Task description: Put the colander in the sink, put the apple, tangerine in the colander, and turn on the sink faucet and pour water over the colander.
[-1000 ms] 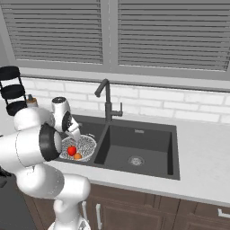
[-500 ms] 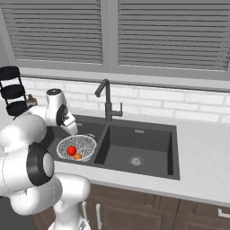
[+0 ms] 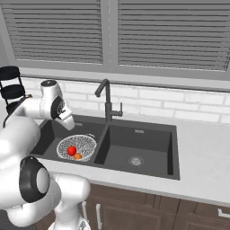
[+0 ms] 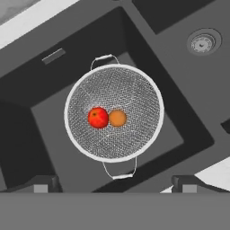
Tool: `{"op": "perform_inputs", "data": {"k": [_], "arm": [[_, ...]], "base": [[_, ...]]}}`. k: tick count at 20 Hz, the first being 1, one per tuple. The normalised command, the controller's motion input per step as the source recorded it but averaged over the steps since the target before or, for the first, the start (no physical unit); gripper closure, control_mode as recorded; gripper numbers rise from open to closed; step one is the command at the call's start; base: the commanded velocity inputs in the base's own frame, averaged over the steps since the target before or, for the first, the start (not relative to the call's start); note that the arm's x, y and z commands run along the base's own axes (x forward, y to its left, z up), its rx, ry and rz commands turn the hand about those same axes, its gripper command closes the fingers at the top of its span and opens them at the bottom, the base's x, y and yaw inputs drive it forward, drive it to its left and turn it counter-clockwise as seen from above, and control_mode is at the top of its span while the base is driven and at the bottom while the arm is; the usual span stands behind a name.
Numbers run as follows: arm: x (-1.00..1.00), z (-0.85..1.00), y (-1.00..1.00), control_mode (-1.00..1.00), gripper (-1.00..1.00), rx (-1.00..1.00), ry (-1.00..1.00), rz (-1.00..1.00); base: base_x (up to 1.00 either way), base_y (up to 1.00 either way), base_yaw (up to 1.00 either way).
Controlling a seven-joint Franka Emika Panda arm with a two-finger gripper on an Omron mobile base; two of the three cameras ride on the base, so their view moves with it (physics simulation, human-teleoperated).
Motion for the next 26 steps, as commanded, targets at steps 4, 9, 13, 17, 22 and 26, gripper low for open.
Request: {"op": "perform_inputs", "data": {"k": [4,9,13,17,22,26], "arm": [[-0.29,0.44,0.0,-1.0,-1.0,0.0,0.0,0.03],[-0.04,0.46,0.0,-1.0,-1.0,0.0,0.0,0.04],[-0.01,0.45,-0.05,-1.0,-1.0,0.0,0.01,0.04],[-0.09,0.29,-0.26,-1.0,-1.0,0.0,0.0,0.04],[-0.17,0.23,-0.26,-1.0,-1.0,0.0,0.0,0.02],[-0.09,0.27,-0.19,-1.0,-1.0,0.0,0.0,0.02]], "base": [[0.0,0.0,0.0],[0.0,0.0,0.0],[0.0,0.0,0.0],[0.0,0.0,0.0],[0.0,0.0,0.0],[0.0,0.0,0.0]]}}
